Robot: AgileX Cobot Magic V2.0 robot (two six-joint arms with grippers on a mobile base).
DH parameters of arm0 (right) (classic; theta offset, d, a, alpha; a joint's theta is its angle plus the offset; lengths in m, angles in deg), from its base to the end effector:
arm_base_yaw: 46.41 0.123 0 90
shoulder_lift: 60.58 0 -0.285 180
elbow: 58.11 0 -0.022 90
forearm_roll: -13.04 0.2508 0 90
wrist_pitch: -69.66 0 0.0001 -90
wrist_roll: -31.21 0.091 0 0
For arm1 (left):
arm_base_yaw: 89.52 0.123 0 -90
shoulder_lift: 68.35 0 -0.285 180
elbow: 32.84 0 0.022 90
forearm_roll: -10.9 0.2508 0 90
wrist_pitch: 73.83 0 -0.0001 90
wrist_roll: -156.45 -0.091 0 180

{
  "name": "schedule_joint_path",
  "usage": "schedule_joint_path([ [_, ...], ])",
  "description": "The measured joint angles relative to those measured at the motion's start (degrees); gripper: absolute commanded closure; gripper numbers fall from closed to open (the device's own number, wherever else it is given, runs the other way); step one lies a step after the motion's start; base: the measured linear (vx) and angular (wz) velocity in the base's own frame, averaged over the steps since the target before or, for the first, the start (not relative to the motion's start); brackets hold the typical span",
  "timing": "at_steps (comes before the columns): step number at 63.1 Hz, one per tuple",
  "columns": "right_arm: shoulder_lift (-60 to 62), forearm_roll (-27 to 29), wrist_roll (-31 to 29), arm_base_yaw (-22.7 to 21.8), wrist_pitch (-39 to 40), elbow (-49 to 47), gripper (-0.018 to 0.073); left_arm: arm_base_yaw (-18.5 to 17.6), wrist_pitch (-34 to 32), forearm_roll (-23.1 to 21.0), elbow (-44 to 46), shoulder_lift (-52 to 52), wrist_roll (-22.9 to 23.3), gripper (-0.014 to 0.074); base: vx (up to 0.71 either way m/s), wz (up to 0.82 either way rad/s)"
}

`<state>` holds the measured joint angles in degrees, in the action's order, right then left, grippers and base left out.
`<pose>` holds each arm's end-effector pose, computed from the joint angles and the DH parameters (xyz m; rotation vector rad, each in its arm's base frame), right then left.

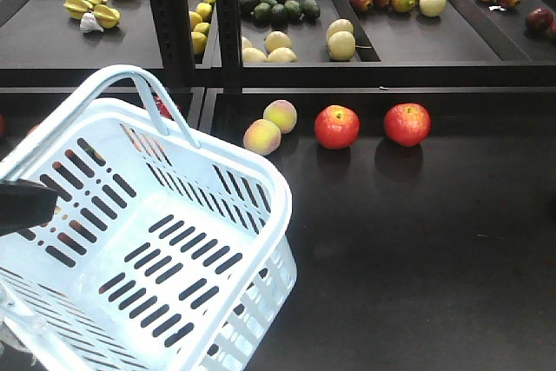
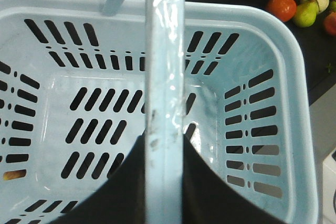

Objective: Pick three apples into basket with both arms
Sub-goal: 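Hold the basket raised beside the robot with the left gripper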

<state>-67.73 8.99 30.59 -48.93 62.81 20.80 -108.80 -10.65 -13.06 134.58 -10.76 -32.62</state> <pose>0.0567 -0.0033 0.1930 -0.0235 1.6221 -0.1031 0.1207 -0.0772 0.4134 0.5336 2.2453 -0.6187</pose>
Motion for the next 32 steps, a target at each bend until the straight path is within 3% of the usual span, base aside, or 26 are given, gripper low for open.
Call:
schedule_joint_path([
  [32,0.00,0.00,0.00,0.00,0.00,0.00,0.0563,0.00,0.59,0.00,0.00,-0.06,0.00,0.0604,0.00,0.00],
])
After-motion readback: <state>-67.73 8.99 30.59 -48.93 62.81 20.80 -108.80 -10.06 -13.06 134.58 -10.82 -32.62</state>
